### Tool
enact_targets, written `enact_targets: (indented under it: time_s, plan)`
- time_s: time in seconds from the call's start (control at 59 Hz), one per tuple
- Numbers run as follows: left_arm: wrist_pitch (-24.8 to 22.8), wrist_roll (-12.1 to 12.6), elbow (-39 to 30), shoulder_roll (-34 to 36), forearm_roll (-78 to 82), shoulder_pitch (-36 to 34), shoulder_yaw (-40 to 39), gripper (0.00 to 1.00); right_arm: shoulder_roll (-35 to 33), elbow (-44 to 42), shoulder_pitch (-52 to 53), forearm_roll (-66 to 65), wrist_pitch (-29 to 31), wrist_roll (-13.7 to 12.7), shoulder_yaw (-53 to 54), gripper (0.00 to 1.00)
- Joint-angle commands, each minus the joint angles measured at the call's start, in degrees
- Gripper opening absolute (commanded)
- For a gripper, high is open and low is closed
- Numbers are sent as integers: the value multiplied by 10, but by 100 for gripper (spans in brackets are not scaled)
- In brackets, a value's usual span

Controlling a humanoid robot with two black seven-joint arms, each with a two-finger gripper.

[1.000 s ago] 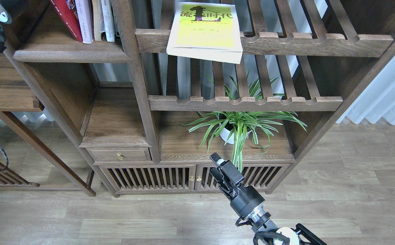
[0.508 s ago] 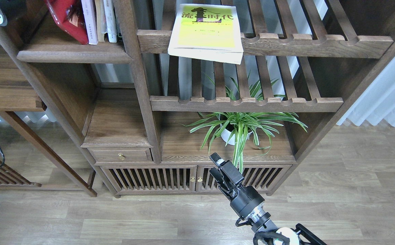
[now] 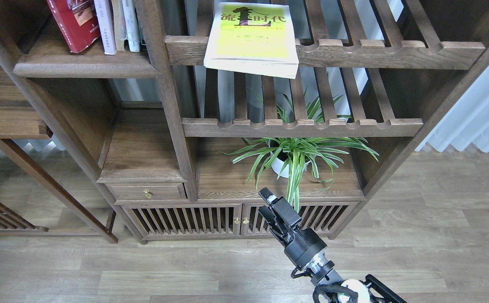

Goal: Organize books on shelf
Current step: 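Push the red book upright into the top shelf with the left gripper, then withdraw the left gripper from the top shelf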

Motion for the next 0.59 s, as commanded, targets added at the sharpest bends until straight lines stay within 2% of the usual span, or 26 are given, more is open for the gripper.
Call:
enact_targets:
  time_s: [0.0, 0.576]
  plan:
    - [0, 0, 0, 0, 21, -11, 2, 0, 0, 0, 0, 1, 0, 0, 3, 99]
    - [0, -1, 8, -12, 29, -6, -3, 0, 0, 1, 0, 1, 0, 0, 1, 99]
